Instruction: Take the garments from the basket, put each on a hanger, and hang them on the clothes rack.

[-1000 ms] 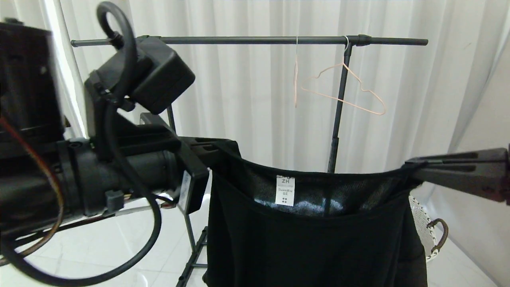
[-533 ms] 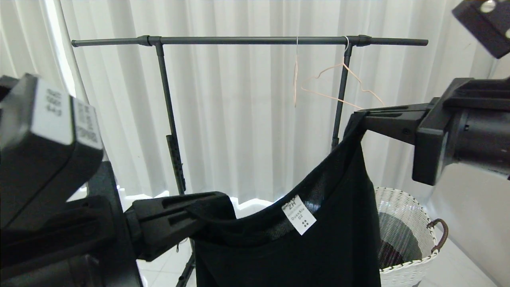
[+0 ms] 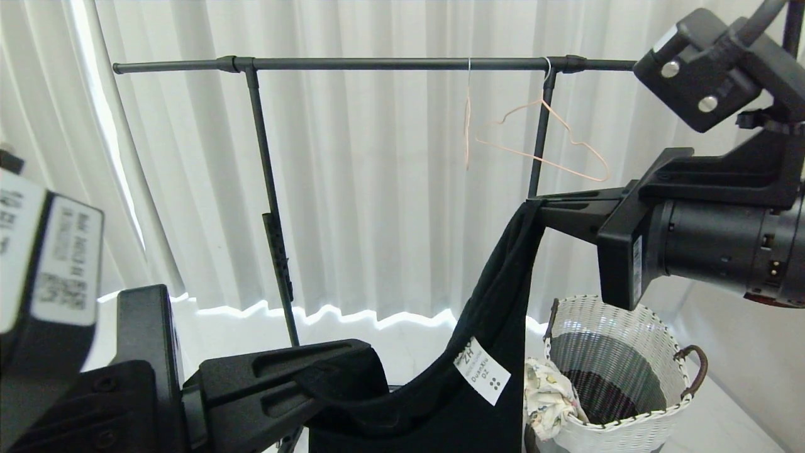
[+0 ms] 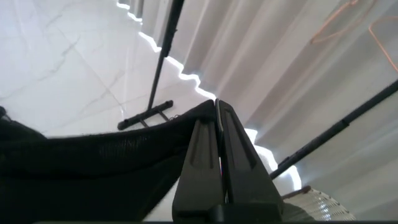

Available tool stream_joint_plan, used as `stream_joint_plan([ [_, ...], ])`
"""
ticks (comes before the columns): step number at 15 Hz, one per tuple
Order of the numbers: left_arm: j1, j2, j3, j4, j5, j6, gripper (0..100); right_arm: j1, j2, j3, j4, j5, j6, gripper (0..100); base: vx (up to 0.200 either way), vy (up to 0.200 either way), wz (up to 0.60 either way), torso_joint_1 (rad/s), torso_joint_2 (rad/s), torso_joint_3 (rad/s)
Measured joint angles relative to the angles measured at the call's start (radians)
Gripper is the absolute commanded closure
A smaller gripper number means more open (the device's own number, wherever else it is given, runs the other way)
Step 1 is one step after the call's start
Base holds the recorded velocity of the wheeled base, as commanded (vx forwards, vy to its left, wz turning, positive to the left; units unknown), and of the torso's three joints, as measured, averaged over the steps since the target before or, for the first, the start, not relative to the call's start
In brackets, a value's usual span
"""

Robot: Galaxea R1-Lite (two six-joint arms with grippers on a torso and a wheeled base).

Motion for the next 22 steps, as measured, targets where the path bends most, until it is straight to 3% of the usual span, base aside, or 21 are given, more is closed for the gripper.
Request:
stream_joint_plan([
  [6, 0.146, 0.009, -0.033, -0.001, -0.001, -0.002, 100, 0.000, -0.113, 0.109, 0.011, -0.049, -0.003, 100, 0.000, 0.000, 0.00, 0.000, 0.00, 0.000],
  [8, 0.183, 0.015, -0.045, 0.000, -0.001, -0.041, 100, 0.005, -0.143, 0.123, 0.043, -0.050, -0.003, 100, 0.000, 0.000, 0.00, 0.000, 0.00, 0.000],
  [15, 0.236, 0.113, -0.176, -0.001, -0.002, -0.063, 100, 0.042, -0.243, 0.119, 0.255, -0.048, 0.009, 100, 0.000, 0.000, 0.00, 0.000, 0.00, 0.000],
  [22, 0.282, 0.148, -0.195, 0.000, -0.003, -0.056, 100, 0.041, -0.274, 0.127, 0.264, -0.049, 0.008, 100, 0.000, 0.000, 0.00, 0.000, 0.00, 0.000],
])
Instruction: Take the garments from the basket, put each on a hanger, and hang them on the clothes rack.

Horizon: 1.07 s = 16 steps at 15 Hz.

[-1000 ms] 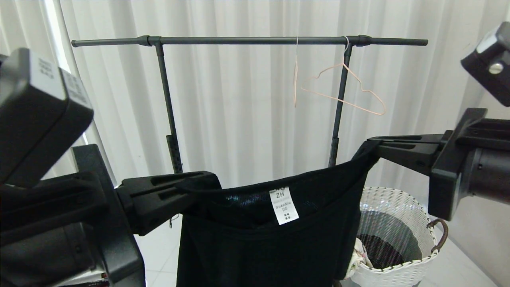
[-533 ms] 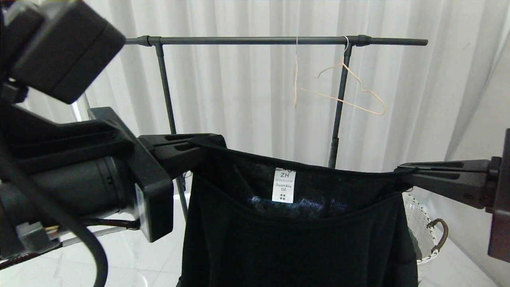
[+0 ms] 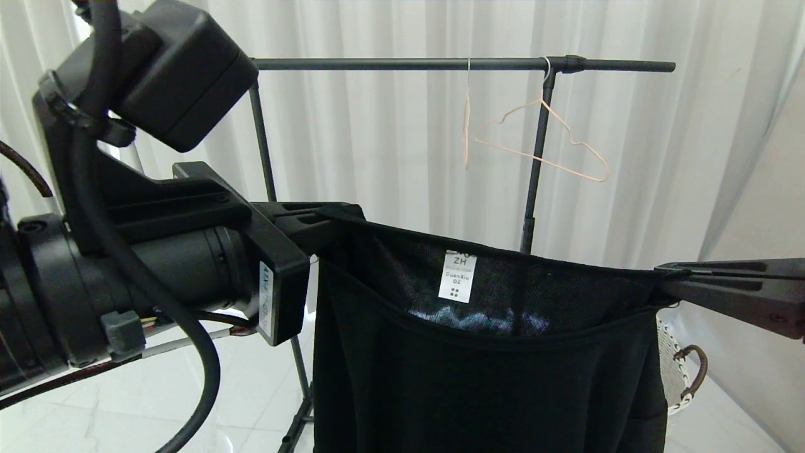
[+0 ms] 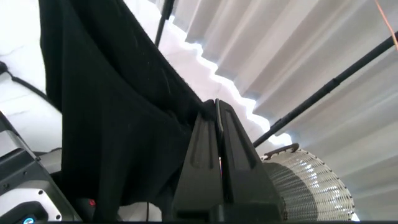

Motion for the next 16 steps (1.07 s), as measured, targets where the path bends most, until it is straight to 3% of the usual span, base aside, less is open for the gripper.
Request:
stream_joint_plan([
  [1, 0.001, 0.000, 0.000, 0.000, 0.000, 0.000, 100, 0.000, 0.000, 0.000, 0.001, 0.000, 0.000, 0, 0.000, 0.000, 0.00, 0.000, 0.00, 0.000],
  [6, 0.005, 0.002, -0.003, 0.000, 0.001, 0.000, 100, 0.008, -0.001, 0.002, 0.031, 0.002, -0.008, 0, 0.000, 0.000, 0.00, 0.000, 0.00, 0.000],
  [10, 0.066, 0.003, 0.000, 0.000, 0.004, 0.004, 100, 0.032, -0.034, 0.047, 0.033, 0.003, -0.016, 0, 0.000, 0.000, 0.00, 0.000, 0.00, 0.000],
  [14, 0.139, 0.014, 0.014, 0.000, 0.103, -0.002, 100, 0.024, -0.094, 0.079, 0.033, 0.002, -0.029, 0, 0.000, 0.000, 0.00, 0.000, 0.00, 0.000],
  [16, 0.159, 0.018, 0.024, 0.000, 0.109, -0.004, 100, -0.036, -0.115, 0.092, 0.034, 0.001, -0.027, 0, 0.000, 0.000, 0.00, 0.000, 0.00, 0.000],
])
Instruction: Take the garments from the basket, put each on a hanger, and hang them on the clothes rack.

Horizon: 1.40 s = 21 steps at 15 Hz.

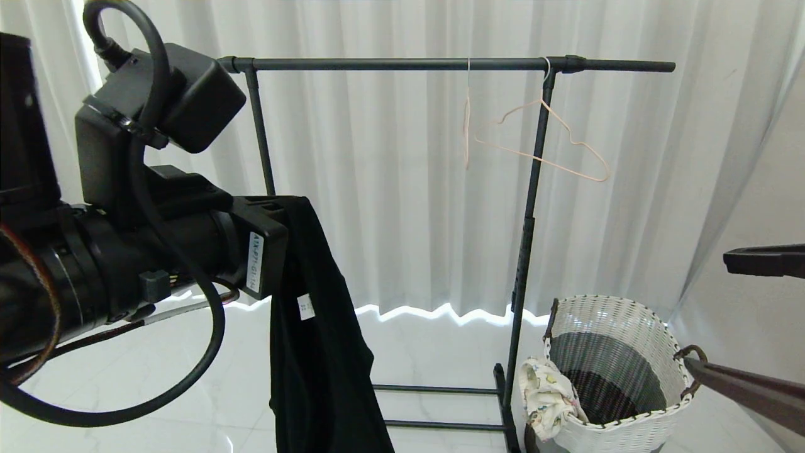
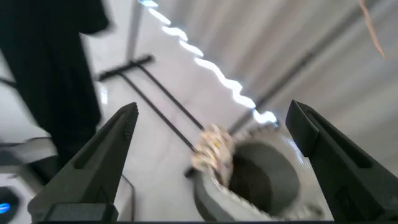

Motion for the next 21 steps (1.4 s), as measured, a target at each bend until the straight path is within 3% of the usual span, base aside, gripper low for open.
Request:
stream_joint_plan([
  [2, 0.022, -0.010, 0.013, 0.000, 0.000, 0.001, 100, -0.129, -0.013, 0.010, 0.035, -0.001, -0.002, 0, 0.000, 0.000, 0.00, 0.000, 0.00, 0.000],
  [4, 0.072, -0.029, 0.031, 0.000, 0.000, 0.005, 100, -0.321, -0.015, 0.018, 0.103, -0.002, -0.030, 0, 0.000, 0.000, 0.00, 0.000, 0.00, 0.000],
  [7, 0.124, -0.063, 0.060, 0.000, 0.000, 0.006, 100, -0.610, -0.016, 0.090, 0.131, -0.004, -0.176, 0, 0.000, 0.000, 0.00, 0.000, 0.00, 0.000],
  [9, 0.135, -0.077, 0.070, 0.000, 0.000, 0.005, 100, -0.717, -0.028, 0.186, 0.039, -0.004, -0.266, 0, 0.000, 0.000, 0.00, 0.000, 0.00, 0.000],
  [13, 0.168, -0.093, 0.078, 0.000, 0.000, 0.005, 100, -0.777, -0.052, 0.328, -0.120, 0.007, -0.284, 0, 0.000, 0.000, 0.00, 0.000, 0.00, 0.000],
  [17, 0.180, -0.113, 0.107, -0.001, 0.000, 0.006, 100, -0.798, -0.036, 0.339, -0.131, 0.034, -0.122, 0, 0.000, 0.000, 0.00, 0.016, -0.08, -0.062],
  [21, 0.181, -0.145, 0.142, -0.001, 0.002, 0.015, 100, -0.809, -0.014, 0.330, -0.137, 0.069, -0.067, 0, 0.000, 0.000, 0.00, 0.137, -0.42, -0.261],
])
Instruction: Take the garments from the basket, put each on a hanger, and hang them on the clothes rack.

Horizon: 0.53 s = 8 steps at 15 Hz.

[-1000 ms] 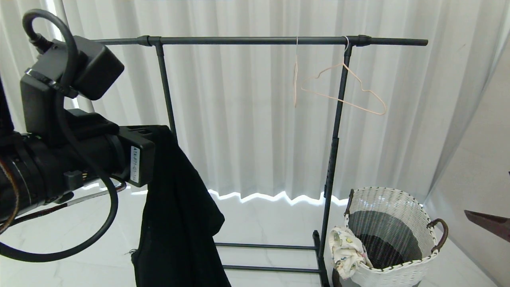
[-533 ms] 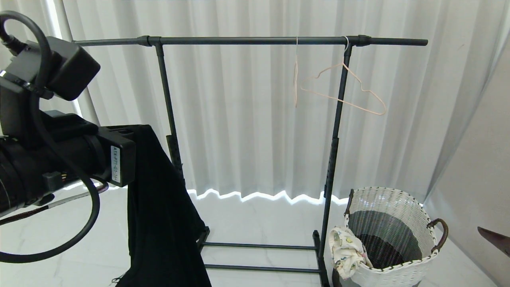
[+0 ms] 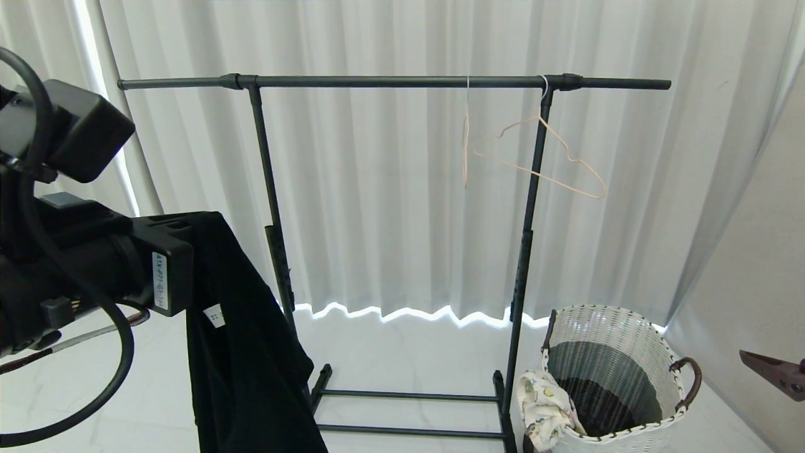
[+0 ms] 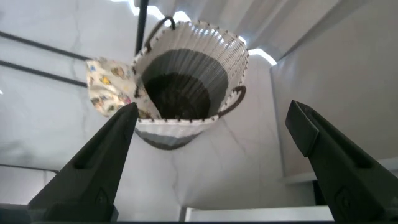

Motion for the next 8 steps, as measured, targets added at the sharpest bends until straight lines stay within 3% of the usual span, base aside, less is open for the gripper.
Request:
stream_joint_plan([
  [8, 0.057, -0.067, 0.053, 0.000, 0.001, 0.003, 100, -0.021, 0.123, -0.094, -0.105, 0.017, 0.037, 0, 0.000, 0.000, 0.00, 0.188, -0.47, -0.285],
])
